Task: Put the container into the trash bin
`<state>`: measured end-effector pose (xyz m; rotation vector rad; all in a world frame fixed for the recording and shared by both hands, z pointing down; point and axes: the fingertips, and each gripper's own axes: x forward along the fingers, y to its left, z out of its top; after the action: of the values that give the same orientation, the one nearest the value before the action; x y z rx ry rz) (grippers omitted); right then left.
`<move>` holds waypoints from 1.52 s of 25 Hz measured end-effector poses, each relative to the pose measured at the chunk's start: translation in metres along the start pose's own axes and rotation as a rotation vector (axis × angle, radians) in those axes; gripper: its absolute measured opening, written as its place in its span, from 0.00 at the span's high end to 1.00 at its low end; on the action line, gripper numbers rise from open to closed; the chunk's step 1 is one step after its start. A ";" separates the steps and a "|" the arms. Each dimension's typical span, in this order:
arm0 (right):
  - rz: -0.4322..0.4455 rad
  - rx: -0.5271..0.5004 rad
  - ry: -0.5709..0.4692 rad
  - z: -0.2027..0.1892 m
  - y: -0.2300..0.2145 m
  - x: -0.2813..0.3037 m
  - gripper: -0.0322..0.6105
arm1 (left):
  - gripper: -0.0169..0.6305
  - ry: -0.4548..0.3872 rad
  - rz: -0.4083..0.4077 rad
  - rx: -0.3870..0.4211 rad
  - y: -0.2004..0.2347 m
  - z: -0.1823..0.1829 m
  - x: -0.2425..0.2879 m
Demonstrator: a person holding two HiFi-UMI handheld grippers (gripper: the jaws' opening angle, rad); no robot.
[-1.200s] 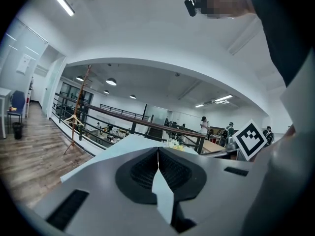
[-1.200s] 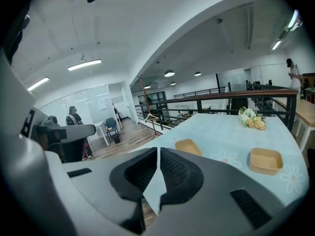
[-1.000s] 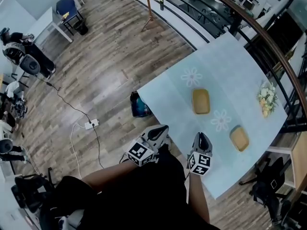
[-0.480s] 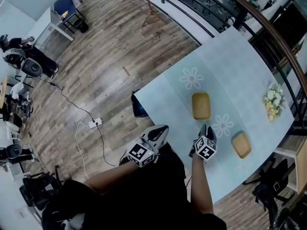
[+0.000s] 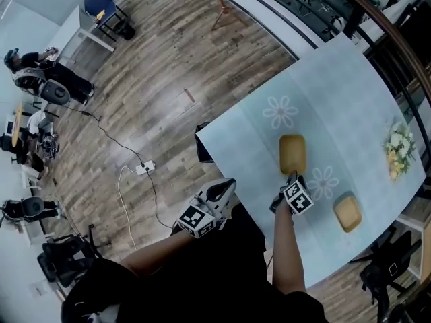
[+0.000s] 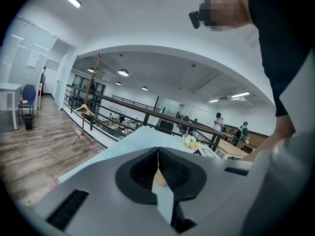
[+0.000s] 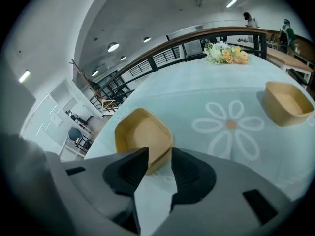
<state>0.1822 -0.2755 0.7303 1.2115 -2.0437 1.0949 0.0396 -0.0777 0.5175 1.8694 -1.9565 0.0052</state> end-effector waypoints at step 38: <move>0.011 0.358 -0.232 -0.056 0.173 -0.077 0.89 | 0.95 -0.031 -0.357 -0.005 0.181 0.053 -0.043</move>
<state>0.0663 -0.1454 0.6372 1.5670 -2.0800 1.4285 -0.1489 -0.0360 0.5088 2.1991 -1.6132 -0.1358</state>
